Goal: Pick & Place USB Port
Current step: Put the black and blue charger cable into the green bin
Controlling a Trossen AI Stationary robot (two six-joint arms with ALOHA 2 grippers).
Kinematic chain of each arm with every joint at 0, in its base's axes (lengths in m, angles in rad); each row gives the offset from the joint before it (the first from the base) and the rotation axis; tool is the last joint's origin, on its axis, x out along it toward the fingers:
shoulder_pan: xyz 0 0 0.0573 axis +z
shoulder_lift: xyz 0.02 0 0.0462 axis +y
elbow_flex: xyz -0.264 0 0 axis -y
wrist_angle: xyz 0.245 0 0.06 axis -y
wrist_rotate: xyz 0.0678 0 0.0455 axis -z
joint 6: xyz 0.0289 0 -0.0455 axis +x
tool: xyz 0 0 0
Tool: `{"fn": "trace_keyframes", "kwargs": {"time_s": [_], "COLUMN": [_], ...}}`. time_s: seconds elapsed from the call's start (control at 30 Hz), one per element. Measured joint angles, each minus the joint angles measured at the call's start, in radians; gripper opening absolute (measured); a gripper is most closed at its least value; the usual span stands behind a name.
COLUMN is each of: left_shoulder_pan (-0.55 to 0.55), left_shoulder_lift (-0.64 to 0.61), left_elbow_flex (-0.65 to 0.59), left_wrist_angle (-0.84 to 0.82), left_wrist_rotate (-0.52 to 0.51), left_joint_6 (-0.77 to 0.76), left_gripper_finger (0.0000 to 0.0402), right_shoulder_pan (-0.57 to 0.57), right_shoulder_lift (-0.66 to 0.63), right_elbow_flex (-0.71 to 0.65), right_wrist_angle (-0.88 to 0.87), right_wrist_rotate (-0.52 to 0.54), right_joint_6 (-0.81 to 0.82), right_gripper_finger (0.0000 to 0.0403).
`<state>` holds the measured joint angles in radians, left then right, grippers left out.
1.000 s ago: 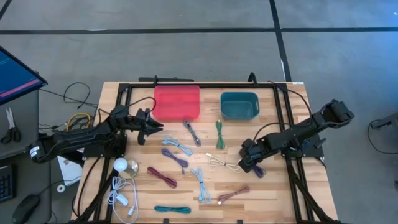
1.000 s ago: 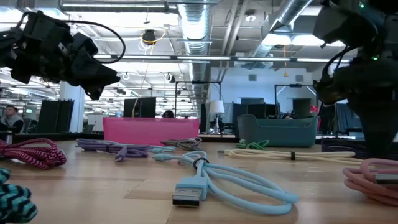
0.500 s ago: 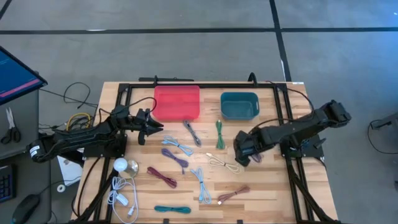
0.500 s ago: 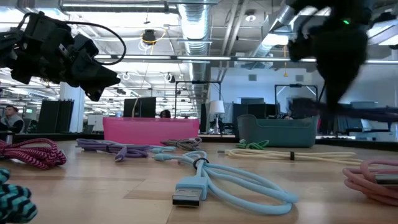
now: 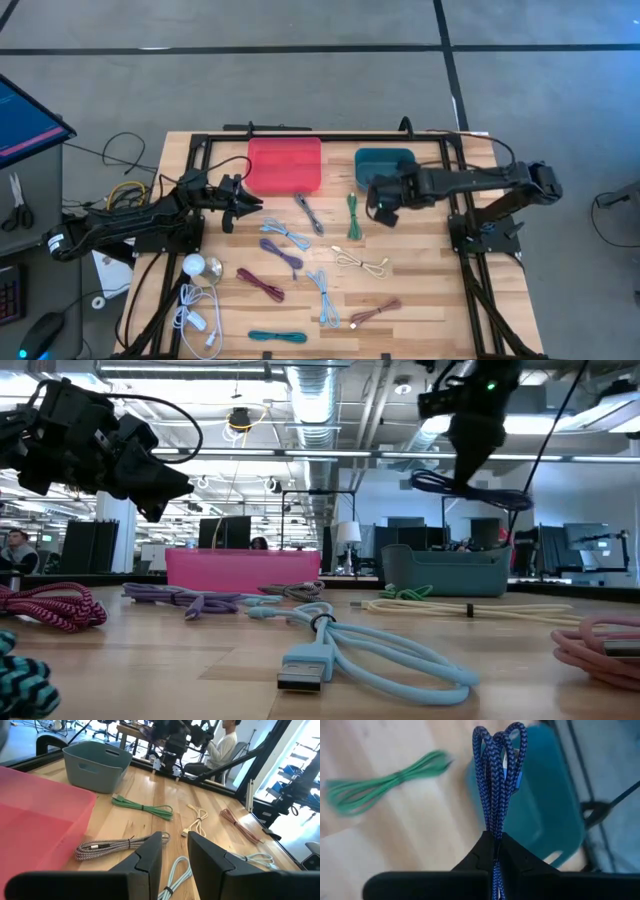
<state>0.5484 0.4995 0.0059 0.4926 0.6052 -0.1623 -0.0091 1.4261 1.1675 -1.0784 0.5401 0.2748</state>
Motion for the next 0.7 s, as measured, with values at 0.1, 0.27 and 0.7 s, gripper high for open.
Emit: {"fn": "trace_keyframes", "kwargs": {"time_s": [0.1, 0.27, 0.7], "left_shoulder_pan": [0.0, 0.0, 0.0], "left_shoulder_lift": [0.0, 0.0, 0.0], "left_elbow_flex": [0.0, 0.0, 0.0], "left_wrist_angle": [0.0, 0.0, 0.002], "left_wrist_rotate": [0.0, 0.0, 0.0], "left_joint_6": [0.0, 0.0, 0.0], "left_gripper_finger": [0.0092, 0.0092, 0.0092], "right_shoulder_pan": [-0.071, -0.181, -0.371], "right_shoulder_lift": [0.0, 0.0, 0.024], "right_elbow_flex": [-0.007, -0.032, -0.033], "right_wrist_angle": [0.098, 0.21, 0.285], "right_wrist_rotate": [-0.006, -0.056, -0.235], "right_joint_6": [-0.148, -0.323, -0.463], "right_gripper_finger": [0.0, 0.0, 0.0]}}
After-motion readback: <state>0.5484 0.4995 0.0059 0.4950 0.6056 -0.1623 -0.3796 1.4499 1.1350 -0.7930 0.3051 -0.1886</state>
